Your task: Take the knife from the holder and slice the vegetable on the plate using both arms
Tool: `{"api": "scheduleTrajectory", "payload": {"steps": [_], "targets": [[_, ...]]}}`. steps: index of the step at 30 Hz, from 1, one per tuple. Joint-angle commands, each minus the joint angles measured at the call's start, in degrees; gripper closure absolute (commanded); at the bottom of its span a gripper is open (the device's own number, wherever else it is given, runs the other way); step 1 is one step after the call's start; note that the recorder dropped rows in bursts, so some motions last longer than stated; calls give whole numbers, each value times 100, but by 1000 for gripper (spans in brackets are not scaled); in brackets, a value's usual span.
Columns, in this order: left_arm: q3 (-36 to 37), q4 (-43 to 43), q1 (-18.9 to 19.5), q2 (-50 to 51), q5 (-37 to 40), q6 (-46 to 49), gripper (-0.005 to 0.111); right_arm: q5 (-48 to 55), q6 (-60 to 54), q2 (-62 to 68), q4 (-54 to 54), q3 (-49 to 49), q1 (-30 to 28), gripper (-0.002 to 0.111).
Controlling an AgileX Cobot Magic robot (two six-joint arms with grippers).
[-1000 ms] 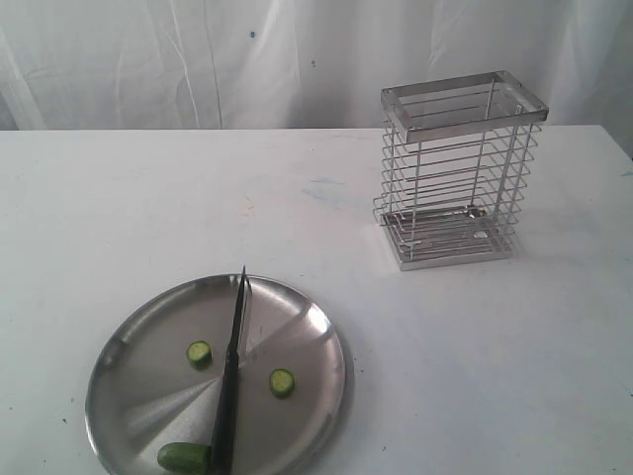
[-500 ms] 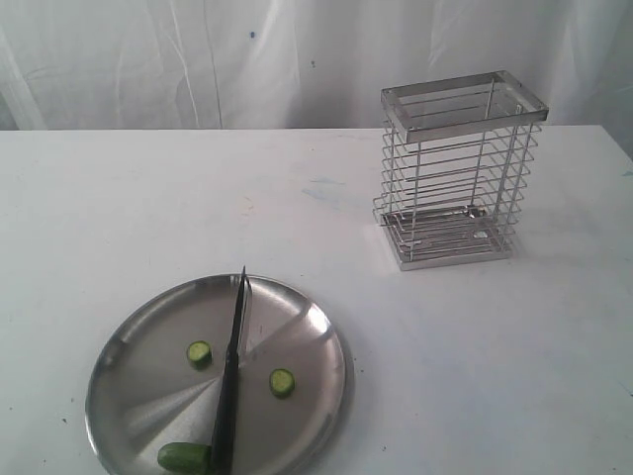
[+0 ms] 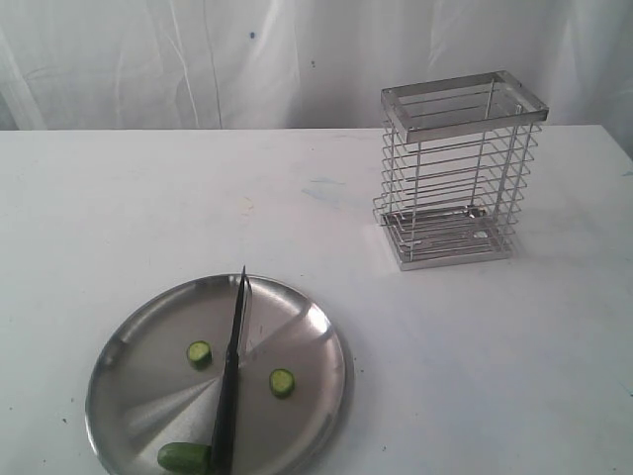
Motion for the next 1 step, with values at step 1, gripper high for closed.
{"api": "scheduleTrajectory", "payload": {"steps": [1], "targets": [[20, -26, 13, -23, 32, -10, 107, -36, -56, -38, -14, 32, -28, 108]]}}
